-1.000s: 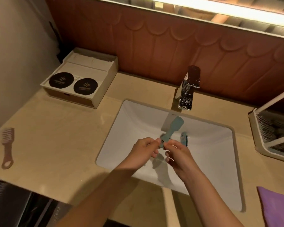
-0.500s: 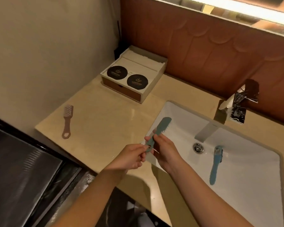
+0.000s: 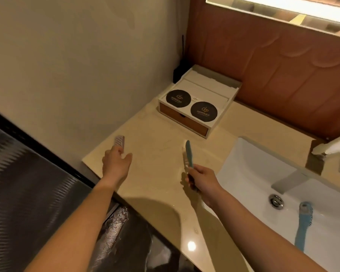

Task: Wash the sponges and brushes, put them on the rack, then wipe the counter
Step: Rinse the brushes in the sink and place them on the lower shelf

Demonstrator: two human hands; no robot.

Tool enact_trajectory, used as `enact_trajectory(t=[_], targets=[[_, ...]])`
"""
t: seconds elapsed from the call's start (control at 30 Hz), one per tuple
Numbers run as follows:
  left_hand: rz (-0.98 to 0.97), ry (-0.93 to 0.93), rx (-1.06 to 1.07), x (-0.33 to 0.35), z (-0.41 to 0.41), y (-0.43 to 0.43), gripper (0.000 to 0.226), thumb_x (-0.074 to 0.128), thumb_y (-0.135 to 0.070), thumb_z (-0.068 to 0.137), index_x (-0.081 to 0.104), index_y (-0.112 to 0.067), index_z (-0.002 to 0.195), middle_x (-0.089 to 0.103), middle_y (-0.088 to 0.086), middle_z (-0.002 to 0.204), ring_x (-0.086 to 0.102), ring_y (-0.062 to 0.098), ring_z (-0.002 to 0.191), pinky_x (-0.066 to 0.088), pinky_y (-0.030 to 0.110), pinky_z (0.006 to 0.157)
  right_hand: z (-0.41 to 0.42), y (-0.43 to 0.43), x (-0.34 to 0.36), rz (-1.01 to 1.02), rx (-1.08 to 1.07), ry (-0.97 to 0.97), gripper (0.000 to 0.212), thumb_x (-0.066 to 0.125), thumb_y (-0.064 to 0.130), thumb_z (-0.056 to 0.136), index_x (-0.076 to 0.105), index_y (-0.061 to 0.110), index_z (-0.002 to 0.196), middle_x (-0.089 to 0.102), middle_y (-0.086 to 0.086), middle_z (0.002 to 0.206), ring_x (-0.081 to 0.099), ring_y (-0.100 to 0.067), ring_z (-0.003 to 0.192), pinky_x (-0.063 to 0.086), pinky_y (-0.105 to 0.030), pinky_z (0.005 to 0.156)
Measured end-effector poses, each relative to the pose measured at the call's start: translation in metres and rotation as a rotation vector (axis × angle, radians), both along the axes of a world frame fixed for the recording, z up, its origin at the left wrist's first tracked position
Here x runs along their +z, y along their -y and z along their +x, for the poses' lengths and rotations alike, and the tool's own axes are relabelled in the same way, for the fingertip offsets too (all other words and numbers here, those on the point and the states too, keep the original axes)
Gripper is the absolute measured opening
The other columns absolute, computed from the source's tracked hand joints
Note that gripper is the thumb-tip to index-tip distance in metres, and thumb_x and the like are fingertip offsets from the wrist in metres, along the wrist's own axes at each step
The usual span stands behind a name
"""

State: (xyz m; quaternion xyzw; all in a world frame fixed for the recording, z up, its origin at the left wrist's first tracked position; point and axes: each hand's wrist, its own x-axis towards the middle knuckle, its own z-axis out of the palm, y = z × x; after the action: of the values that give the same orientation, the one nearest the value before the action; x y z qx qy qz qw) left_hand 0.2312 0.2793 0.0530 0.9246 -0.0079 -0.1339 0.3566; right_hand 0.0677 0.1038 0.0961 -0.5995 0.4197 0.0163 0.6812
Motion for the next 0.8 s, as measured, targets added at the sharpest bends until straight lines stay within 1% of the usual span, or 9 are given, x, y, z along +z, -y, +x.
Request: enact_trajectory(t=[0.1, 0.17, 0.23, 0.33, 0.47, 0.57, 0.7, 0.73, 0.8], targets=[[0.155, 0.018, 0.057, 0.002, 0.014, 0.007, 0.049, 0.06, -0.037, 0.086, 0.048, -0.006, 0.121, 0.045, 0.019, 0.127, 0.043, 0.039, 0.118, 0.039, 0.045, 0.098, 0.006, 0.006, 0.0, -0.162, 0.07, -0.045, 0.02, 0.048, 0.006, 0.091, 0.064, 0.014, 0.082, 0.054, -0.004, 0.068, 0.046, -0.016, 0.061, 0.035, -0.023, 0.054], [0.212, 0.027, 0.094, 0.005, 0.026, 0.011, 0.06, 0.06, -0.04, 0.085, 0.041, -0.004, 0.128, 0.04, 0.018, 0.132, 0.038, 0.038, 0.123, 0.035, 0.046, 0.1, 0.014, 0.008, -0.001, -0.216, 0.105, -0.06, 0.017, 0.051, 0.007, 0.09, 0.064, 0.018, 0.093, 0.056, -0.001, 0.075, 0.049, -0.015, 0.068, 0.036, -0.023, 0.056], [0.258, 0.031, 0.107, 0.005, 0.037, 0.015, 0.065, 0.06, -0.042, 0.085, 0.038, -0.002, 0.131, 0.038, 0.019, 0.135, 0.035, 0.038, 0.125, 0.034, 0.046, 0.1, 0.018, 0.011, -0.003, -0.255, 0.155, -0.077, 0.019, 0.054, 0.008, 0.088, 0.061, 0.014, 0.104, 0.059, -0.003, 0.08, 0.05, -0.014, 0.066, 0.037, -0.022, 0.055], [0.322, 0.002, 0.107, 0.001, 0.048, 0.015, 0.062, 0.058, -0.042, 0.086, 0.041, 0.0, 0.128, 0.041, 0.02, 0.134, 0.036, 0.038, 0.125, 0.035, 0.046, 0.1, 0.021, 0.015, -0.007, -0.334, 0.206, -0.128, 0.023, 0.061, 0.008, 0.084, 0.057, 0.011, 0.106, 0.066, -0.013, 0.099, 0.06, -0.023, 0.082, 0.044, -0.028, 0.065], [0.352, 0.023, 0.107, -0.002, 0.055, 0.016, 0.054, 0.055, -0.04, 0.088, 0.046, -0.001, 0.124, 0.044, 0.021, 0.132, 0.037, 0.038, 0.124, 0.033, 0.046, 0.101, 0.018, 0.019, -0.008, -0.374, 0.205, -0.142, 0.026, 0.063, 0.008, 0.083, 0.057, 0.009, 0.108, 0.061, -0.006, 0.1, 0.056, -0.021, 0.086, 0.047, -0.033, 0.073], [0.337, 0.025, 0.118, -0.005, 0.054, 0.017, 0.055, 0.05, -0.046, 0.09, 0.049, -0.001, 0.121, 0.044, 0.022, 0.131, 0.036, 0.038, 0.124, 0.03, 0.045, 0.102, 0.013, 0.021, -0.006, -0.386, 0.19, -0.15, 0.026, 0.061, 0.007, 0.085, 0.055, 0.009, 0.11, 0.055, -0.001, 0.098, 0.053, -0.018, 0.084, 0.05, -0.036, 0.077], [0.195, 0.066, 0.135, -0.002, 0.047, 0.024, 0.047, 0.053, -0.049, 0.088, 0.059, -0.007, 0.111, 0.043, 0.018, 0.13, 0.034, 0.035, 0.123, 0.026, 0.043, 0.104, 0.004, 0.022, 0.0, -0.316, 0.11, -0.089, 0.022, 0.059, 0.006, 0.087, 0.054, 0.011, 0.108, 0.054, 0.004, 0.09, 0.051, -0.01, 0.071, 0.044, -0.021, 0.059], [0.136, 0.084, 0.145, 0.0, 0.044, 0.027, 0.043, 0.054, -0.046, 0.088, 0.059, -0.009, 0.109, 0.042, 0.017, 0.131, 0.033, 0.034, 0.124, 0.025, 0.042, 0.104, 0.002, 0.021, 0.003, -0.275, 0.077, -0.069, 0.022, 0.059, 0.004, 0.087, 0.054, 0.013, 0.107, 0.054, 0.005, 0.086, 0.051, -0.009, 0.071, 0.044, -0.02, 0.059], [0.018, 0.115, 0.152, 0.004, 0.039, 0.032, 0.035, 0.055, -0.039, 0.09, 0.059, -0.01, 0.109, 0.043, 0.015, 0.131, 0.033, 0.032, 0.125, 0.025, 0.04, 0.104, -0.003, 0.019, 0.009, -0.17, 0.021, -0.008, 0.021, 0.059, 0.002, 0.087, 0.055, 0.015, 0.103, 0.056, 0.002, 0.081, 0.054, -0.012, 0.072, 0.046, -0.025, 0.07]])
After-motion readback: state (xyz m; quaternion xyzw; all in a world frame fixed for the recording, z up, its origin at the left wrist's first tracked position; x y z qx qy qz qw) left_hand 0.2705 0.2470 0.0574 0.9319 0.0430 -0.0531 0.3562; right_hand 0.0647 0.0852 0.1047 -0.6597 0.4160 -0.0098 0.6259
